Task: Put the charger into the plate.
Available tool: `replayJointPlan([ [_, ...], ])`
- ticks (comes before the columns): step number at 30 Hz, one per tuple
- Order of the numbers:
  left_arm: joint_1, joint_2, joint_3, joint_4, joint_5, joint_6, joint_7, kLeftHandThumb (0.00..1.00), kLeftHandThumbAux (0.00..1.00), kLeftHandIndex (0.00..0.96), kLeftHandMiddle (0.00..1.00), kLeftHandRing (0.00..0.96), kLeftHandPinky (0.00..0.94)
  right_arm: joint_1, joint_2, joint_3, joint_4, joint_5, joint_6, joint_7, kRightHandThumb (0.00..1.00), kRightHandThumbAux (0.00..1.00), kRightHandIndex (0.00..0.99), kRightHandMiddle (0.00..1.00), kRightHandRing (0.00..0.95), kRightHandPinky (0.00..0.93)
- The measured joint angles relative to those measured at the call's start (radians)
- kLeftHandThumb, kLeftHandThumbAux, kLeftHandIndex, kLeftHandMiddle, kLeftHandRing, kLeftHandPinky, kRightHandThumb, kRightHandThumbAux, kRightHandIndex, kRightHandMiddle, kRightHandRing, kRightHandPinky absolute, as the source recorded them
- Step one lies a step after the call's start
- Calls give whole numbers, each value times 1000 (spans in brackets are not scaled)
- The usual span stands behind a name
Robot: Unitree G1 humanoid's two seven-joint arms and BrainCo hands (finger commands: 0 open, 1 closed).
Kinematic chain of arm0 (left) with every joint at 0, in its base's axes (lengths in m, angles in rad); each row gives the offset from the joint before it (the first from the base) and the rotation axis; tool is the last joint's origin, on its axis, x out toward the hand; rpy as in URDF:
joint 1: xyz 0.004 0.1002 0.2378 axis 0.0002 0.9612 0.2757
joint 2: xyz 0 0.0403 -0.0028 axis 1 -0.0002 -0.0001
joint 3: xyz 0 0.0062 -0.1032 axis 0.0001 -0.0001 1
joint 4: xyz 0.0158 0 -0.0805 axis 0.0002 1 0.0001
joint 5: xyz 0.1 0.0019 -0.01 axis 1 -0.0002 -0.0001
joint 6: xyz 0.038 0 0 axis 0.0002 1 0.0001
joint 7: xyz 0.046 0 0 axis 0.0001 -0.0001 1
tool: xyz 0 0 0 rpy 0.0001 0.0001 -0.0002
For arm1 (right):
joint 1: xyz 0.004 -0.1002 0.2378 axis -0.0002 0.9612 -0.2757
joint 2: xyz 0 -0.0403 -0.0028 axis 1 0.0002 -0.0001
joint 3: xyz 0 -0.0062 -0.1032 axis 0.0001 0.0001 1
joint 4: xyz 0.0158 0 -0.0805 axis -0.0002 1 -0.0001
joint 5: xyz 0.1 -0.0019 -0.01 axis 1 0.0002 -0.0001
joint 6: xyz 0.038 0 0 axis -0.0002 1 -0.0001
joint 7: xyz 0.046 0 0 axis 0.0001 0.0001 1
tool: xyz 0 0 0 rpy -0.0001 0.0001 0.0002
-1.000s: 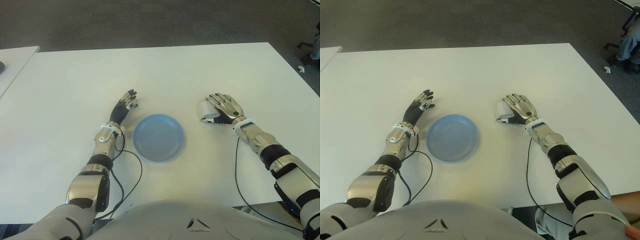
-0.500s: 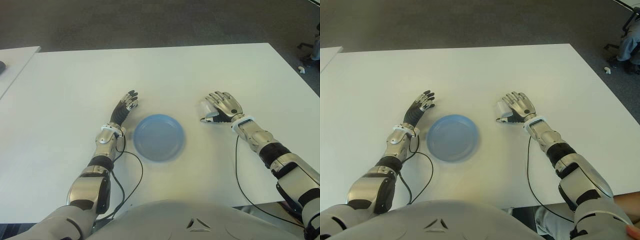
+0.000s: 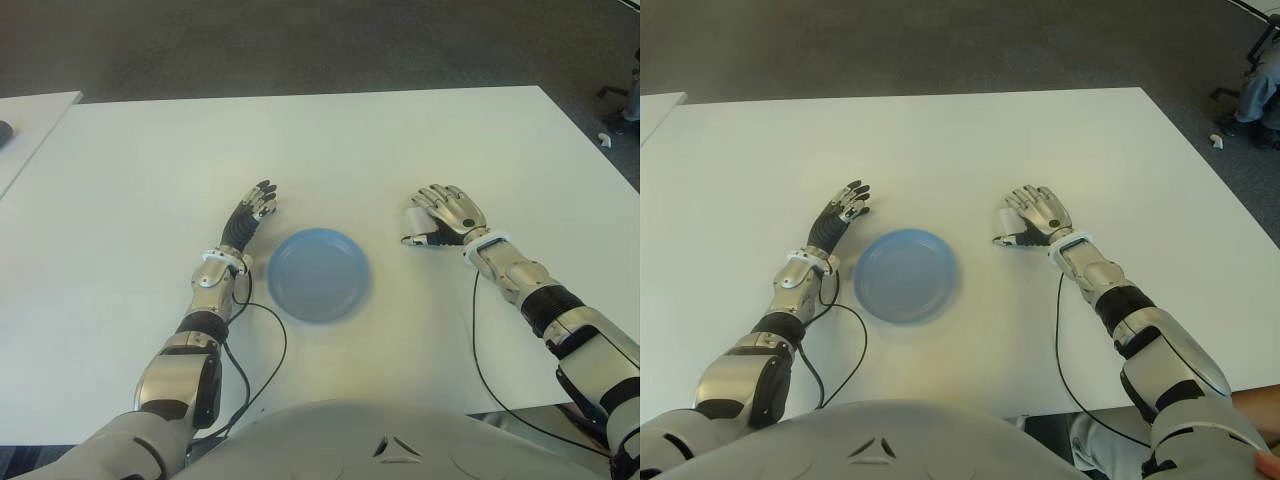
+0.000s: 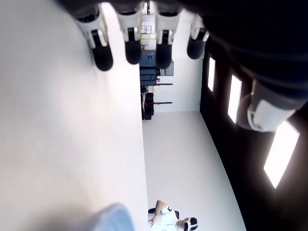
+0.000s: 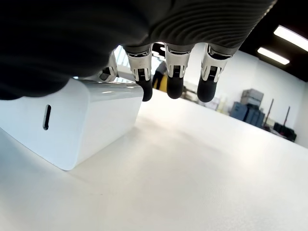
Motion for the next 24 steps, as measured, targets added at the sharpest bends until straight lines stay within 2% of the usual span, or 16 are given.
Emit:
replayJointPlan([
  [9, 2, 0, -1, -3, 0, 0, -2, 0, 466, 98, 117, 96, 107, -1, -5, 0, 7, 2, -30, -15, 353, 122, 0, 0, 0, 0],
  [13, 3, -1, 0, -4, -5, 0, -5, 0, 464, 110, 130, 107, 122, 1, -2, -3, 41, 15, -69, -72, 346, 160, 42, 23, 31, 90],
  [15, 4, -1, 2, -6, -7, 0, -9, 0, 466, 113, 135, 111, 125, 3, 3, -7, 63, 25, -88, -106, 354, 174, 82, 78, 76, 133],
  [16, 5, -1, 3, -8, -8, 0, -10, 0, 468, 115, 138, 114, 126, 4, 6, -8, 73, 28, -97, -122, 362, 182, 113, 140, 139, 191],
  [17, 6, -1, 3, -9, -8, 0, -11, 0, 469, 116, 139, 115, 126, 3, 9, -9, 84, 31, -105, -140, 365, 185, 124, 163, 162, 212],
  [19, 8, -1, 3, -12, -8, 0, -14, 0, 477, 118, 147, 120, 127, 2, 15, -10, 106, 33, -115, -175, 406, 219, 220, 399, 397, 417],
  [20, 9, -1, 3, -13, -8, 0, -15, 0, 480, 118, 150, 122, 127, 0, 19, -10, 122, 33, -123, -198, 422, 233, 253, 475, 471, 482],
  [23, 12, -2, 4, -18, -8, 1, -18, 0, 484, 117, 154, 125, 130, -7, 31, -8, 167, 33, -141, -266, 464, 284, 310, 574, 561, 598],
  [24, 13, -3, 5, -19, -9, 1, -20, 0, 484, 117, 155, 126, 131, -8, 37, -8, 184, 33, -143, -295, 469, 295, 322, 590, 572, 611],
])
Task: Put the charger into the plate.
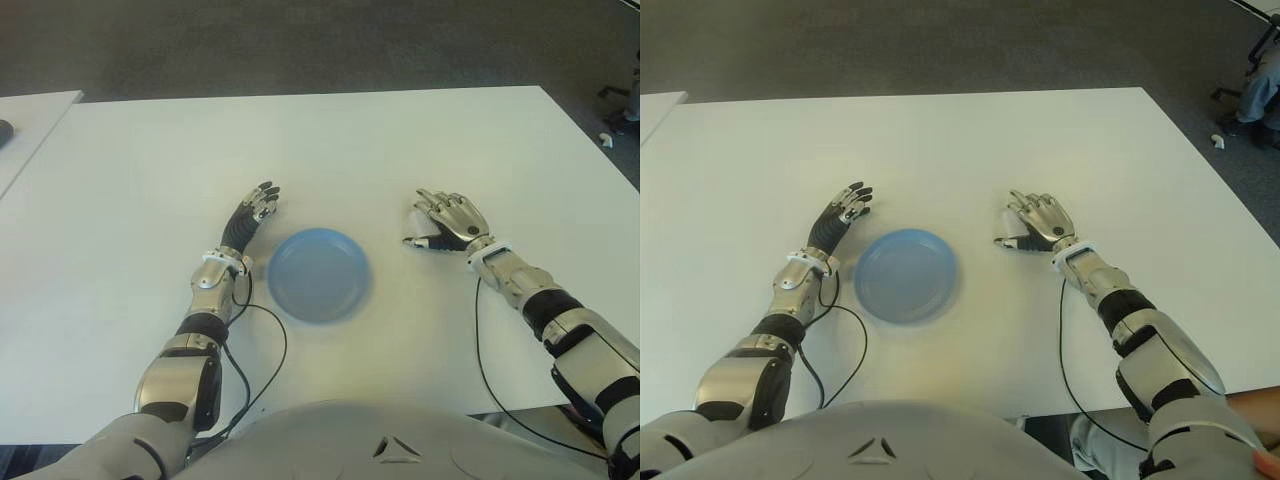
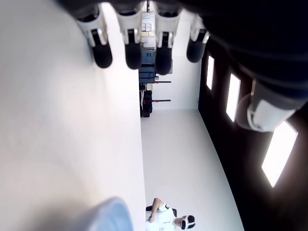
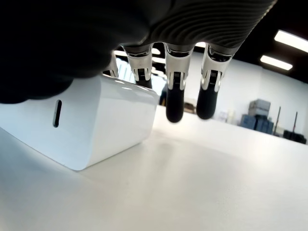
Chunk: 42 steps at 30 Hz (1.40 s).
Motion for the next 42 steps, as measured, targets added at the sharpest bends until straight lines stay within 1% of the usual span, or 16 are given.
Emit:
replayJointPlan([
  [2, 2, -1, 2, -2, -2, 0, -2, 0, 479, 116, 154, 126, 129, -1, 11, 1, 28, -1, -1, -59, 483, 354, 383, 647, 611, 649],
  [4, 3, -2, 3, -4, -6, 0, -4, 0, 475, 116, 153, 126, 128, 0, 23, 1, 54, -1, 0, -130, 488, 384, 413, 671, 629, 666],
  [7, 4, -1, 4, -5, -7, 0, -5, 0, 468, 115, 152, 126, 127, 2, 38, 4, 88, -2, 0, -213, 493, 424, 452, 694, 648, 679],
  [10, 5, -1, 4, -5, -8, 1, -5, 0, 466, 116, 156, 128, 127, -3, 46, 11, 116, -8, 0, -279, 503, 491, 493, 710, 669, 694],
  [11, 5, -1, 4, -5, -8, 1, -6, 0, 466, 118, 160, 130, 125, -5, 48, 15, 124, -11, -1, -296, 573, 568, 471, 716, 685, 717],
  [13, 5, -1, 4, -5, -8, 1, -7, 0, 466, 123, 165, 133, 125, -11, 51, 22, 141, -14, -2, -332, 635, 635, 452, 722, 699, 731],
  [16, 5, 0, 5, -5, -9, 1, -12, 0, 467, 132, 173, 138, 123, -18, 55, 34, 161, -17, -3, -375, 680, 683, 440, 730, 713, 742],
  [24, 5, 3, 9, -5, -16, 4, -21, 0, 461, 147, 189, 151, 122, -30, 62, 54, 203, -22, -13, -451, 702, 710, 437, 759, 750, 771],
  [26, 5, 5, 9, -5, -17, 4, -21, 0, 459, 149, 192, 155, 129, -32, 63, 58, 213, -22, -16, -463, 703, 712, 438, 774, 769, 798],
  [34, 3, 11, 14, -1, -19, 6, -29, 0, 449, 155, 195, 158, 122, -40, 68, 63, 234, -21, -26, -473, 705, 715, 440, 825, 843, 866],
  [42, -3, 14, 18, 7, -19, 7, -34, 0, 452, 152, 194, 155, 141, -50, 72, 64, 249, -20, -33, -473, 707, 716, 439, 839, 857, 859],
])
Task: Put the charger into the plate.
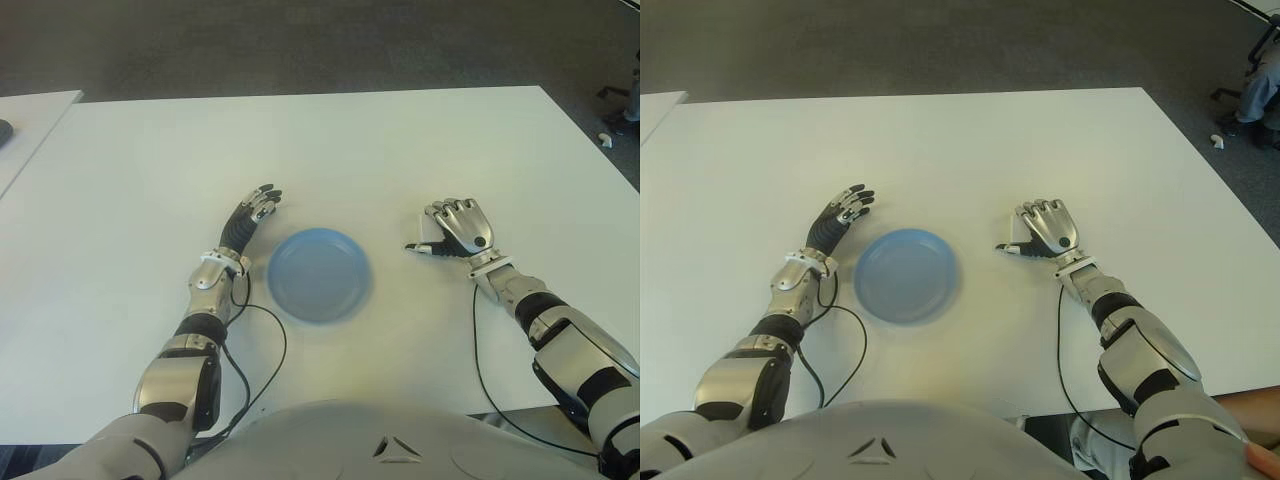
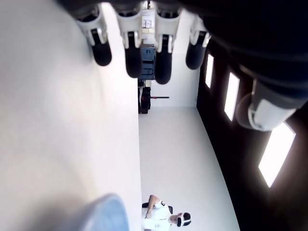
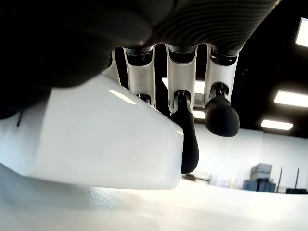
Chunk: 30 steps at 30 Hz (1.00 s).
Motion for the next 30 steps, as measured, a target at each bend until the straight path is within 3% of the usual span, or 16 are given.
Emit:
replayJointPlan([
  [6, -9, 0, 9, 13, 0, 2, -5, 0, 453, 170, 212, 169, 135, 0, -1, -2, -6, 2, -2, 1, 707, 717, 441, 840, 860, 854],
  [11, -13, 1, 12, 17, 0, 2, -12, 0, 456, 174, 219, 174, 140, 16, -25, -13, -82, 8, -7, 23, 708, 717, 441, 846, 865, 859],
  [16, -16, 7, 13, 20, 0, 2, -12, 0, 461, 165, 215, 174, 138, 32, -73, -34, -231, 4, -10, 42, 709, 717, 441, 857, 874, 870],
  [22, -22, 9, 13, 26, 0, 3, -12, 0, 473, 149, 204, 167, 134, 60, -127, -105, -473, 3, 15, 93, 711, 717, 441, 870, 883, 885],
  [30, -41, 8, 15, 50, 0, 7, 2, 0, 501, 152, 216, 185, 176, 105, -148, -207, -790, -11, 98, 242, 720, 713, 440, 880, 891, 907],
])
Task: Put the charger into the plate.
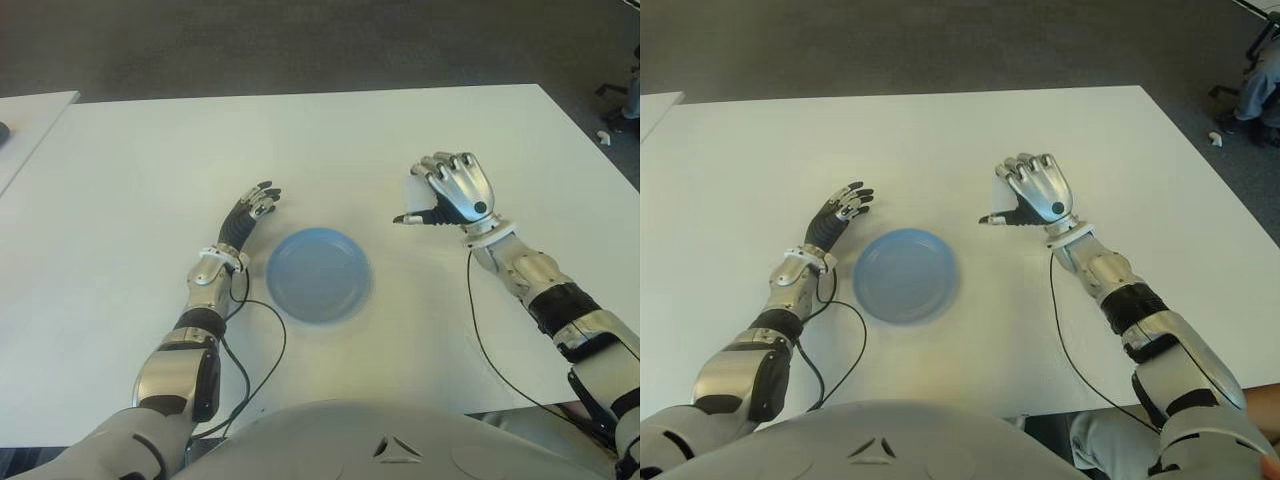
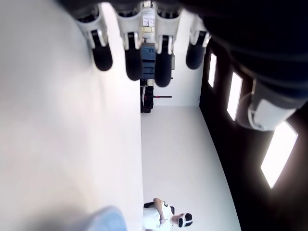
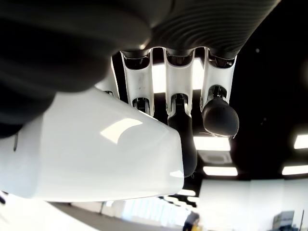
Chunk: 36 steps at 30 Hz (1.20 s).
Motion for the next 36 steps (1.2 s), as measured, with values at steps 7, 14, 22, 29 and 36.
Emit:
replayJointPlan([
  [7, -8, -7, 1, 12, 0, 0, 13, 0, 511, 159, 226, 197, 186, 37, 49, -27, -183, -35, 46, 137, 727, 710, 441, 875, 892, 895],
  [14, -8, -11, -2, 13, 1, 0, 25, 0, 502, 150, 219, 190, 176, 33, 116, -25, -188, -82, 48, 198, 734, 705, 442, 855, 880, 877],
  [22, -9, -16, -8, 13, 2, 0, 44, 0, 489, 144, 212, 178, 155, 19, 168, -2, -171, -120, 36, 242, 736, 703, 443, 854, 884, 894],
  [29, -9, -20, -10, 12, 2, 0, 55, 0, 489, 149, 212, 179, 160, 20, 199, 37, -191, -127, -3, 330, 739, 704, 443, 859, 885, 899],
  [36, -9, -21, -11, 12, 2, 0, 58, 0, 492, 153, 214, 178, 156, 19, 251, 59, -191, -106, -42, 435, 744, 705, 442, 861, 878, 907],
])
